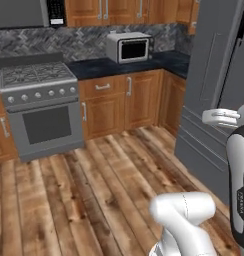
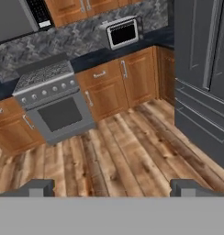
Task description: Get the candle and the wine from the cabinet and move them to the dining counter.
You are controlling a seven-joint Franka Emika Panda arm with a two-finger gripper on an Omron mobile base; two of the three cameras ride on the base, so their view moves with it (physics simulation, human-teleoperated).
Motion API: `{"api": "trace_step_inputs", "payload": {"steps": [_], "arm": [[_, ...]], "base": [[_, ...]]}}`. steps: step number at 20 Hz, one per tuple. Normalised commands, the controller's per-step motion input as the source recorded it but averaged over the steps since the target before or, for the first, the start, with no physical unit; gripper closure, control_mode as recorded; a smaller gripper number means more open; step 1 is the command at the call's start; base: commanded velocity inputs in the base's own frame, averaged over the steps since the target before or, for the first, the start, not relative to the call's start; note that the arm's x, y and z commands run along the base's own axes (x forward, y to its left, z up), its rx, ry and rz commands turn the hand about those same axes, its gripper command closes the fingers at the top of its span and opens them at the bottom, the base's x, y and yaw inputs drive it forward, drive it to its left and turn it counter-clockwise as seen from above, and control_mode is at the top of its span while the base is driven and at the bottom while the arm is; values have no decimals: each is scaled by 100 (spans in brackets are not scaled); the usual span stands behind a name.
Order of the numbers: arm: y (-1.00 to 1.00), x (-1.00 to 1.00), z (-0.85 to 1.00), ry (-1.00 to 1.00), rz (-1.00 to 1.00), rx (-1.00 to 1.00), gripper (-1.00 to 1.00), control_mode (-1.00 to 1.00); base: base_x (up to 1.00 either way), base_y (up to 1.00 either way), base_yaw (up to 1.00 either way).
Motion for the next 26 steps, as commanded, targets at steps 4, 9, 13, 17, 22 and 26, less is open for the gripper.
{"api": "trace_step_inputs", "payload": {"steps": [4,9,13,17,22,26], "arm": [[0,0,0,0,0,0,-100,100],[0,0,0,0,0,0,-100,100],[0,0,0,0,0,0,-100,100],[0,0,0,0,0,0,-100,100],[0,0,0,0,0,0,-100,100],[0,0,0,0,0,0,-100,100]], "base": [[100,5,-18],[100,5,-20],[100,8,-21],[100,8,-23],[100,3,-24],[100,0,-28]]}}
